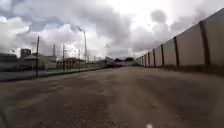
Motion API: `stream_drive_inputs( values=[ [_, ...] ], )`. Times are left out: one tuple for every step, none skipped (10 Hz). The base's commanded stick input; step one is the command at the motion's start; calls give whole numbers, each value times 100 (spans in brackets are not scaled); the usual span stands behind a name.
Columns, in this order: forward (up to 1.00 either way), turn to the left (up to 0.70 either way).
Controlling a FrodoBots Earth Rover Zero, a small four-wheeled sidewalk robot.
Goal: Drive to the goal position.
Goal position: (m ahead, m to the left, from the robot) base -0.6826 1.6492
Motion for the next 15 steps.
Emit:
stream_drive_inputs(
  values=[
    [30,0],
    [30,0],
    [30,0],
    [30,0],
    [30,0],
    [30,0],
    [30,0],
    [30,0],
    [30,0],
    [30,0],
    [30,0],
    [30,0],
    [30,0],
    [30,0],
    [30,0]
  ],
)
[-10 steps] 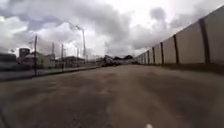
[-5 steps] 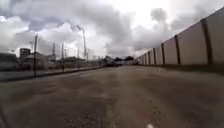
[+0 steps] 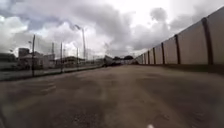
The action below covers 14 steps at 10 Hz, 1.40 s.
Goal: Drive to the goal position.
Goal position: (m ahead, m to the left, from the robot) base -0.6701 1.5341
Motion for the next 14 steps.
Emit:
stream_drive_inputs(
  values=[
    [30,0],
    [30,0],
    [30,0],
    [30,0],
    [30,0],
    [30,0],
    [30,0],
    [30,0],
    [30,0],
    [30,0],
    [30,0],
    [30,0],
    [30,0],
    [30,0]
  ],
)
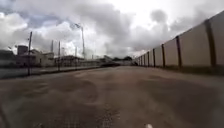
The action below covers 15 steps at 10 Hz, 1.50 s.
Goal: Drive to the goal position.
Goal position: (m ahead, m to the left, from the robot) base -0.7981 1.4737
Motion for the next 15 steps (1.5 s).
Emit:
stream_drive_inputs(
  values=[
    [30,0],
    [30,0],
    [30,0],
    [30,0],
    [30,0],
    [30,0],
    [30,0],
    [30,0],
    [30,0],
    [30,0],
    [30,0],
    [30,0],
    [30,0],
    [30,0],
    [30,0]
  ],
)
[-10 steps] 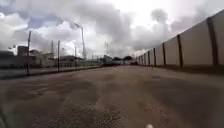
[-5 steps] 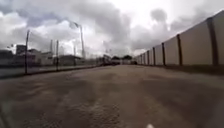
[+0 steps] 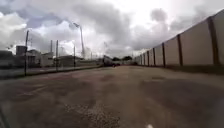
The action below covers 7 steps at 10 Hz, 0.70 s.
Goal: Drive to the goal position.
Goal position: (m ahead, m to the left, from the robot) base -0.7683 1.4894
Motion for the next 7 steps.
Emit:
stream_drive_inputs(
  values=[
    [30,0],
    [30,0],
    [30,0],
    [30,0],
    [30,0],
    [30,0],
    [30,0]
  ],
)
